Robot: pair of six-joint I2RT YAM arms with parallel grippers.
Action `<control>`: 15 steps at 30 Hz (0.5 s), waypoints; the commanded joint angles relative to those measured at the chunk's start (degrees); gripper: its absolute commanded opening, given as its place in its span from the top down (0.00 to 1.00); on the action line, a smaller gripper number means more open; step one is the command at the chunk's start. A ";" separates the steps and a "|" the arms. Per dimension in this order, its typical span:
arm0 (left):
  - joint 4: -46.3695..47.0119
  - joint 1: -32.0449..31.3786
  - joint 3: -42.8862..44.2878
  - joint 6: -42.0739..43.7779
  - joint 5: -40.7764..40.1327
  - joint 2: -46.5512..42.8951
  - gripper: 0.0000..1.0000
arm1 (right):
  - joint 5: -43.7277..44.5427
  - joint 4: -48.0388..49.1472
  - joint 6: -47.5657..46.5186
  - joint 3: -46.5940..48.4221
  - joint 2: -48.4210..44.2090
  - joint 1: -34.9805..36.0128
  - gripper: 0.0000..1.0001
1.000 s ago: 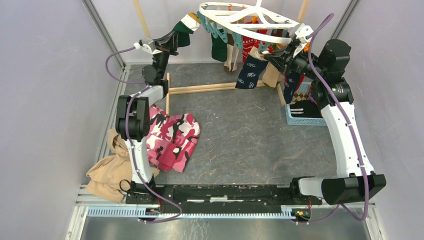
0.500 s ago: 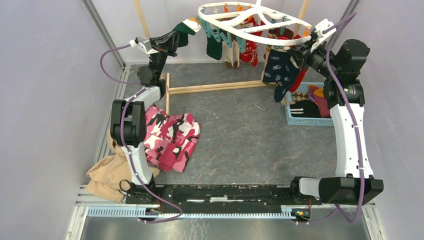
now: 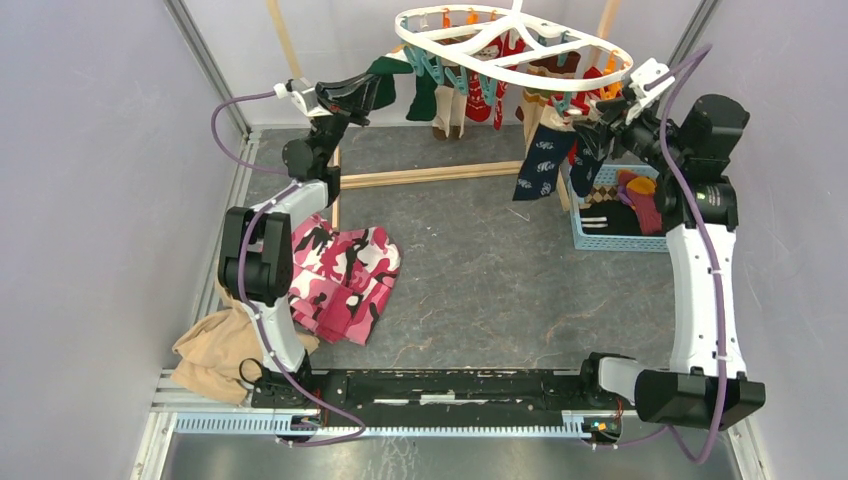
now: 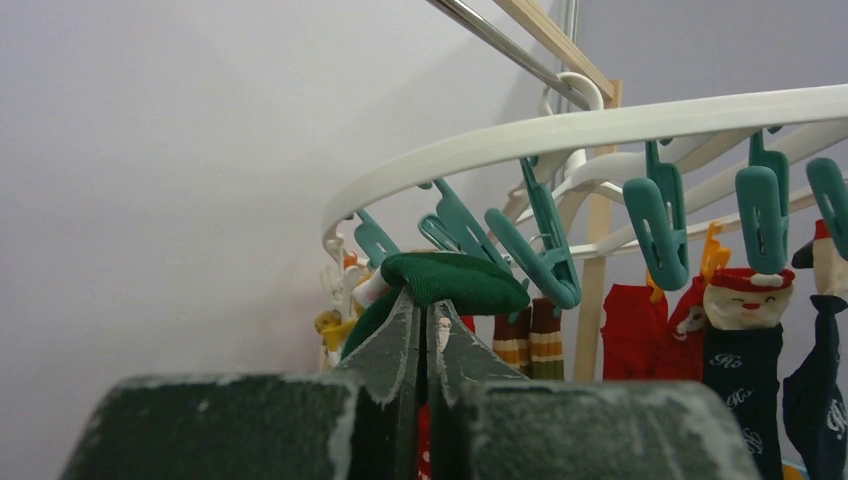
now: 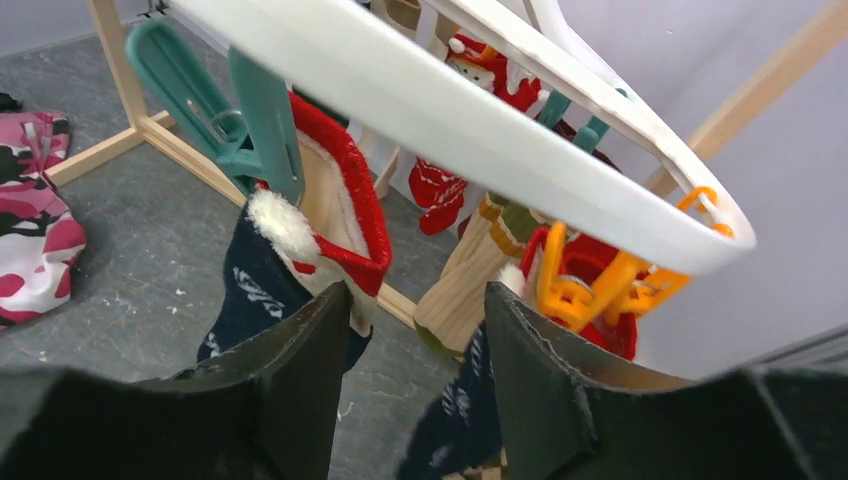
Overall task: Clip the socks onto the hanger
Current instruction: Rotate the hanger at the clothesline.
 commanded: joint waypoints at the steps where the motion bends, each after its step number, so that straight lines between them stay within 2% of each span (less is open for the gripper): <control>1: 4.85 -1.09 -1.31 -1.76 1.79 -3.27 0.98 | -3.26 -3.94 -4.34 -0.38 -3.75 -2.94 0.39; 4: 4.86 -1.38 -2.33 -1.63 1.93 -3.89 0.98 | -6.74 -6.38 -6.02 -0.30 -5.55 -7.30 0.31; 8: 4.95 -1.43 -3.14 -1.48 2.15 -4.44 0.98 | -13.82 -8.22 -6.66 1.11 -6.70 -16.31 0.29; 10: 4.94 -1.43 -3.45 -1.33 2.36 -4.68 0.98 | -16.70 -7.25 -5.25 1.96 -6.37 -20.79 0.30; 12: 4.95 -1.43 -3.54 -1.20 2.50 -4.76 0.98 | -19.65 -3.97 -1.55 2.29 -5.40 -25.08 0.36; 15: 4.93 -1.43 -3.65 -1.11 2.67 -4.61 0.98 | -24.70 -2.90 0.43 4.00 -3.32 -26.61 0.40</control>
